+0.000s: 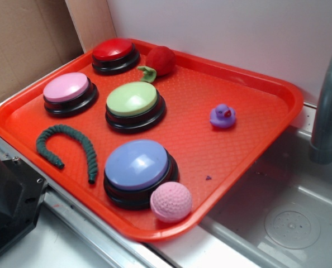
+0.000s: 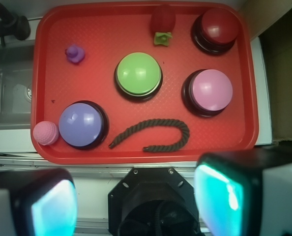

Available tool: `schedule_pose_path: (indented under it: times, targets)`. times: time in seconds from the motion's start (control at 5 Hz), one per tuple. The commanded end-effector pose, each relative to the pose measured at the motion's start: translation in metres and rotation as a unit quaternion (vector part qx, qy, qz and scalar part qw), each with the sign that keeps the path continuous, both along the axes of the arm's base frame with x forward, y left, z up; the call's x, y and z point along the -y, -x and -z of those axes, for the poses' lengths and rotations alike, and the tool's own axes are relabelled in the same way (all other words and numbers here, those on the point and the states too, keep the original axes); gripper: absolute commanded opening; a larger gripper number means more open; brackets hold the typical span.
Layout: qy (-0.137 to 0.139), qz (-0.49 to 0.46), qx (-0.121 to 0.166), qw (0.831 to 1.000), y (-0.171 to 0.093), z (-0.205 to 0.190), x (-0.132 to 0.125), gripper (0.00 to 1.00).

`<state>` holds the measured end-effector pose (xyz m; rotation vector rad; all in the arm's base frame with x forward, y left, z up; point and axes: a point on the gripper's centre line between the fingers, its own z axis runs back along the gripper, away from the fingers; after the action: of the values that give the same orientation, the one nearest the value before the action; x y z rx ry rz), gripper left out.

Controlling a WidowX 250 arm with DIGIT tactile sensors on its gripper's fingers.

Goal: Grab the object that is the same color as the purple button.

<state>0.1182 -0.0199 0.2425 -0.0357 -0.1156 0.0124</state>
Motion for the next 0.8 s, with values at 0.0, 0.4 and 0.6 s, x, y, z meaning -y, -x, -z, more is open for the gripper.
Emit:
schedule_pose_path:
  times: [0.0,0.4,0.6]
  targets:
    - [0.000,0.000,0.000,1.000,0.000,0.000,0.000,1.00]
    - [-0.040,0.197,0.073,0.977,-0.061,-0.023,0.034,1.00]
    - [-0.071,0.277,0.073,0.956,-0.078,-0.007,0.046,1.00]
